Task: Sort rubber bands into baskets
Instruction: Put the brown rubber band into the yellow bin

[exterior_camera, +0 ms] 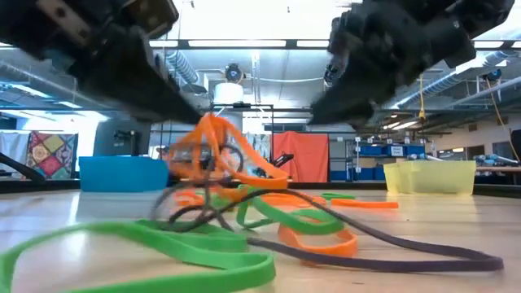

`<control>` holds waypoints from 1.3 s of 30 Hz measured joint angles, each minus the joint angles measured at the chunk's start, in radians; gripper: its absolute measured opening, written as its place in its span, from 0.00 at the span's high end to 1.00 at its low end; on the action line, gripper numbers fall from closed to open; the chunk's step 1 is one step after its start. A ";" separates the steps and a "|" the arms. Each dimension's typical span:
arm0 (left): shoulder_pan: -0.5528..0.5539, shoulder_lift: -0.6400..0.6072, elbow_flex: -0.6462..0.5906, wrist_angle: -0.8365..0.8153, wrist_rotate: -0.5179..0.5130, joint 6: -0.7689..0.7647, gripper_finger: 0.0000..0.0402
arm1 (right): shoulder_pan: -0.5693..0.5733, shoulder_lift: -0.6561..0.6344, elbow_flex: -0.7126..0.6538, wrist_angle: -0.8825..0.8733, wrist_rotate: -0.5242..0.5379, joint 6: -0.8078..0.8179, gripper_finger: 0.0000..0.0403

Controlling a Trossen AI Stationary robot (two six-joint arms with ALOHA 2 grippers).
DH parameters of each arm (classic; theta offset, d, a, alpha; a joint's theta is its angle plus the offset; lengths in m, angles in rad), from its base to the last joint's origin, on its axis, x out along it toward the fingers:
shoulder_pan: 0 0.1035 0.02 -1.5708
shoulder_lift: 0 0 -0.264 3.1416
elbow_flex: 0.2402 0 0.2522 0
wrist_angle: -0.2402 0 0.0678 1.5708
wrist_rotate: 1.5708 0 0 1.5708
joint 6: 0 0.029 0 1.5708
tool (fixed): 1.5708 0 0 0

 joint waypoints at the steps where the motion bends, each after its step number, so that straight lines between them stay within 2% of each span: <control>1: 0.002 -0.011 0.000 0.000 -0.024 0.014 0.99 | 0.009 0.009 0.000 0.069 -0.002 -0.004 0.48; 4: 0.010 -0.029 0.000 0.045 -0.044 0.020 0.99 | 0.037 0.037 0.002 0.220 -0.005 -0.035 0.48; 6: 0.012 -0.029 0.003 0.079 0.033 0.023 0.99 | 0.050 0.052 0.001 0.241 -0.012 -0.047 0.48; 9: 0.009 -0.028 0.002 0.003 0.209 -0.001 0.99 | 0.057 0.063 0.001 0.204 -0.029 -0.049 0.48; 11: 0.006 -0.027 0.001 -0.063 0.240 -0.051 0.99 | 0.057 0.063 0.000 0.180 -0.026 -0.049 0.48; 18: -0.018 -0.011 -0.001 -0.114 0.244 -0.084 0.96 | 0.057 0.063 0.000 0.183 -0.021 -0.048 0.48; 30: -0.031 0.007 -0.001 -0.172 0.224 -0.136 0.72 | 0.054 0.063 0.000 0.197 0.008 -0.048 0.48; 35: -0.032 0.007 -0.001 -0.267 0.220 -0.188 0.70 | 0.054 0.063 0.000 0.197 0.007 -0.049 0.48; 39: -0.050 0.007 -0.001 -0.271 0.240 -0.208 0.70 | 0.054 0.063 0.000 0.197 0.007 -0.049 0.48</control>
